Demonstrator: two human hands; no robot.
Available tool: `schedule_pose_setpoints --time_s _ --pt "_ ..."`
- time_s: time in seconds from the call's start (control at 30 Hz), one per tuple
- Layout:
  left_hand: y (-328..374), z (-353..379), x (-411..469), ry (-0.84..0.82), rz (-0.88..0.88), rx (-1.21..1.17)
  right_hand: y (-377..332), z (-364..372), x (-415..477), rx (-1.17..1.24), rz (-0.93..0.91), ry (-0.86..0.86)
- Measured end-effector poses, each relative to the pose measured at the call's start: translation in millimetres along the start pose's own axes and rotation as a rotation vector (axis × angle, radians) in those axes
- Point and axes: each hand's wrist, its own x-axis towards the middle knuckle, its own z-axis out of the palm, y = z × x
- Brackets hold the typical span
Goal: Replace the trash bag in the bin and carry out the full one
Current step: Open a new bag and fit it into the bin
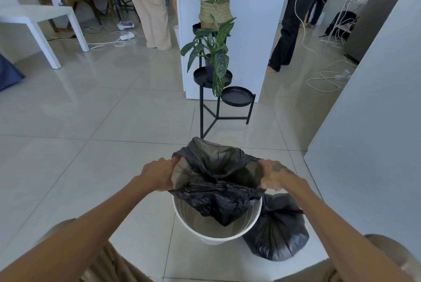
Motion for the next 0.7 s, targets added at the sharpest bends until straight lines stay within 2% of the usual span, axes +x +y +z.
schedule_pose_setpoints --time_s 0.2,0.3,0.4,0.47,0.57,0.6,0.7 --pt "-18.7 -9.6 -10.9 -0.262 0.012 -0.163 21.4 -10.4 -0.3 0.187 0.075 -0.111" --pt "-26.0 -29.5 -23.0 -0.401 0.021 -0.307 19.1 -16.2 -3.3 0.232 0.024 -0.144" --pt "-30.9 -65.5 -34.9 -0.427 0.039 -0.456 8.4 -21.7 -5.4 0.254 -0.055 -0.136" --pt "-25.1 -91.8 -41.8 -0.285 0.093 -0.490 2.0 -23.0 -7.6 0.288 -0.083 -0.127" --pt "9.7 -111.9 -42.6 0.196 0.286 -0.486 -8.3 -21.0 -11.7 0.359 -0.136 -0.118" --pt "30.6 -111.3 -41.4 0.292 0.381 -0.449 -12.4 -19.9 -13.4 0.377 -0.154 -0.124" --pt "100.1 -88.3 -30.4 0.309 0.601 -0.158 -21.4 -16.8 -16.8 0.419 -0.211 -0.123"
